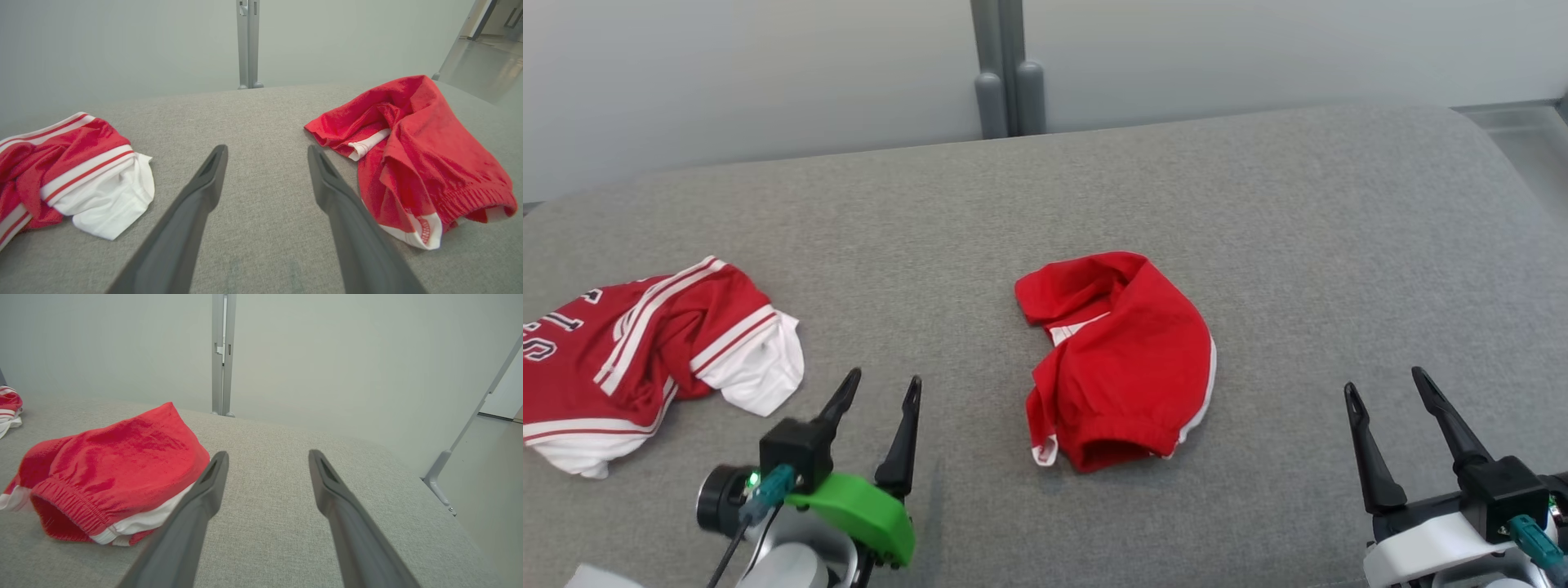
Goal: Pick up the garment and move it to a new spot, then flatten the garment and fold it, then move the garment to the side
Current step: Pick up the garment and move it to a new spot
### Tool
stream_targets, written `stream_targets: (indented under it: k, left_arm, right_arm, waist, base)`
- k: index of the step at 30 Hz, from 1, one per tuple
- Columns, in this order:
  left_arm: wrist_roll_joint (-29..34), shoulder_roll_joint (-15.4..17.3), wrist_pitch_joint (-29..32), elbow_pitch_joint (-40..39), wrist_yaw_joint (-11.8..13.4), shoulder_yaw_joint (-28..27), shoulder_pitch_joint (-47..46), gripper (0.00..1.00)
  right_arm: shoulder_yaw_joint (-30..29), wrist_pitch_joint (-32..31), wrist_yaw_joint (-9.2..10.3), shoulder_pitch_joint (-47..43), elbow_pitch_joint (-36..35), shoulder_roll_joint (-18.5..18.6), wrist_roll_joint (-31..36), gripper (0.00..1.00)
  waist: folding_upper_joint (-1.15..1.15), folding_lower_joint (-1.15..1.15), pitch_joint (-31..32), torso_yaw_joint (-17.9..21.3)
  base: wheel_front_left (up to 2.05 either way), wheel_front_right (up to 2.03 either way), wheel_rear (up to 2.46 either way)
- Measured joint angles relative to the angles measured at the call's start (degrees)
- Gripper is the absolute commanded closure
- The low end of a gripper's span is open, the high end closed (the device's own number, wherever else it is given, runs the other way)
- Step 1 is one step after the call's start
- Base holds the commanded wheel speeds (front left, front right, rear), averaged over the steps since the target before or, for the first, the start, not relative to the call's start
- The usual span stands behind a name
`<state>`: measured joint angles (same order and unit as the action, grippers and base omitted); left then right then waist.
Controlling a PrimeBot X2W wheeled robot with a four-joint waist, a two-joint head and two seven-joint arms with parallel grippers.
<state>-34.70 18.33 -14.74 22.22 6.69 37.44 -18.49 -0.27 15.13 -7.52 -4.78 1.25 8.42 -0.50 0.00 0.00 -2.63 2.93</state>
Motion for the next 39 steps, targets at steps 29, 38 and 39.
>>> stream_targets:
  k: [29,38,39]
  left_arm:
    - [17.0,-7.2,-0.3,-5.6,-12.5,-34.7,24.9,0.0]
    - [19.9,-9.1,-0.3,-4.7,-13.8,-36.5,24.7,0.0]
    - [20.0,-9.2,-0.3,-4.7,-13.8,-36.7,24.7,0.0]
  right_arm:
    - [-8.0,0.0,0.0,-4.4,6.1,-2.4,2.2,0.0]
    - [-7.9,0.0,0.0,-3.8,6.3,-2.5,2.2,0.0]
    - [-7.9,0.0,0.0,-3.7,6.3,-2.5,2.2,0.0]
  waist:
    - [0.0,0.0,5.2,-6.0]
    - [0.0,0.0,4.8,-4.7]
    - [0.0,0.0,4.8,-4.6]
  base:
    - [0.0,0.0,0.0]
    - [0.0,0.0,0.0]
    - [0.0,0.0,0.0]
